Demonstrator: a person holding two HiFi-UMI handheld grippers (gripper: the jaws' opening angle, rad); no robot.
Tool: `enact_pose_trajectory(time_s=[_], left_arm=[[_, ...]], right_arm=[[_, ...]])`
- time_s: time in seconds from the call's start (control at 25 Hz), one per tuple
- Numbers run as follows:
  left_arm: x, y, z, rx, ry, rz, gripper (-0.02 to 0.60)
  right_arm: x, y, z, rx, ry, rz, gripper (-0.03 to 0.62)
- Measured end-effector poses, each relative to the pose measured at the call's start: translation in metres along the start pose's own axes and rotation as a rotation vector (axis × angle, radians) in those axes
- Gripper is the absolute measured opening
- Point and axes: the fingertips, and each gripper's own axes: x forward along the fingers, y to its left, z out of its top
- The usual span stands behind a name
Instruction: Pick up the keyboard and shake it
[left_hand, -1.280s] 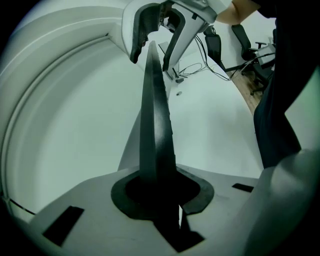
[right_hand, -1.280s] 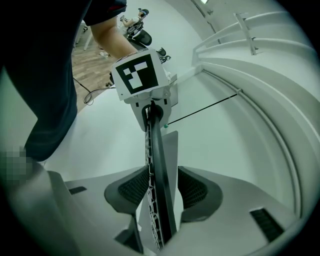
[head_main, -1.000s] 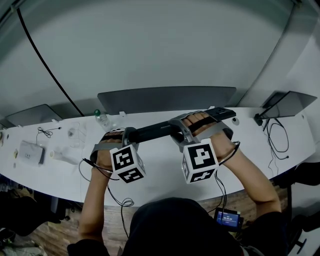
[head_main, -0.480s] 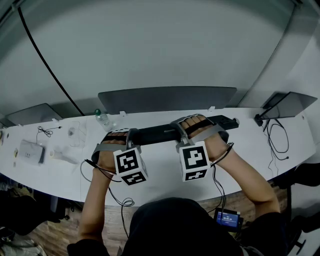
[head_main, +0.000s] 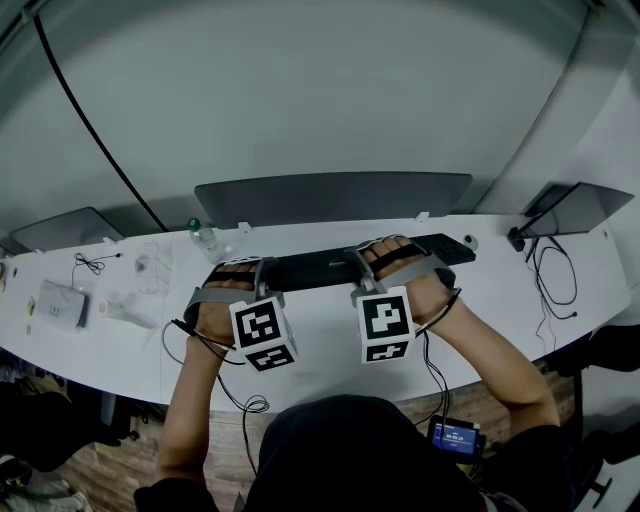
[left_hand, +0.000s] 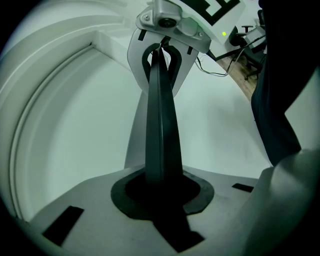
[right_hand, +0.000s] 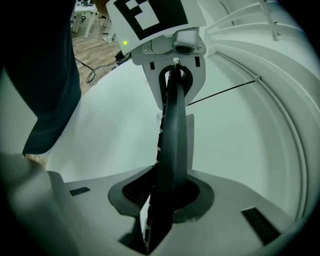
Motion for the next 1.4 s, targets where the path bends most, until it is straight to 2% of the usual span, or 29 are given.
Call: enact_pose_trajectory(time_s=[0.32,0.68,0.96,1.4], left_arm=[[0.001,0.000,-0.001,0.004,-0.008,0.013,0.095],[0.002,0.006,0.002,-0.015,-0.029,0.041,0.117],[0.002,0.014,0.007,-0.033,-0.047,0.090,0.172],[-0.010,0.050,0.022,-0.045,-0.169,0.287,0.342]], right_arm=[[0.001,-0.002,0.001,0.031,0.010,-0.017,0.083],[0.000,-0.006,-0.002,0.056,0.025,-0.046,0.081],[0.000,-0.007,-0.007,0.080,0.026,-0.051,0.081],[-0.003,-0.012,-0.022,0.161,0.045,-0.052,0.081]])
